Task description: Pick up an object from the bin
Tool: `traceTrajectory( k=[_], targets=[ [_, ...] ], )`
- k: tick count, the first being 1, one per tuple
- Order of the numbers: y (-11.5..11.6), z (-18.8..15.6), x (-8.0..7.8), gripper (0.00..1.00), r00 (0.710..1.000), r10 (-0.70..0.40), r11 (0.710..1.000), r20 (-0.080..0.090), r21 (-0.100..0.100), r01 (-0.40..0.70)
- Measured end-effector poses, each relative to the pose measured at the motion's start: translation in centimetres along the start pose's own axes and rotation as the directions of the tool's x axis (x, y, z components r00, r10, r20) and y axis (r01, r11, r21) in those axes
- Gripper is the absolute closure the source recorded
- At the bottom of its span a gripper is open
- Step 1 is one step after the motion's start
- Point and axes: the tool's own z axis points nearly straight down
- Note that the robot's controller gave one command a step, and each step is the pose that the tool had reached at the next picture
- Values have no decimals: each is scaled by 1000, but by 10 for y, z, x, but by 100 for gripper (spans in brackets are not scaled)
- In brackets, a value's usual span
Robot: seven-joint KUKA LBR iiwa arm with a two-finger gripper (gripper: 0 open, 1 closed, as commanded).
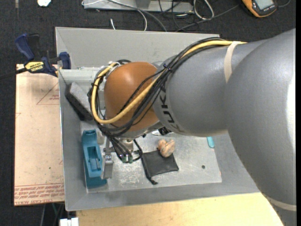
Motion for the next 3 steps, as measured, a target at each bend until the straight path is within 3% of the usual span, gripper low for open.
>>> traceTrajectory(
  k=[1, 2, 3],
  targets=[
    [-1, -5, -2, 0, 1000, 4, 1000, 7, -2, -4],
    [-62, -45, 8, 0, 996, 87, 996, 2, -2, -87],
    [-80, -56, 5, 0, 996, 87, 996, 6, -1, -87]
  ],
)
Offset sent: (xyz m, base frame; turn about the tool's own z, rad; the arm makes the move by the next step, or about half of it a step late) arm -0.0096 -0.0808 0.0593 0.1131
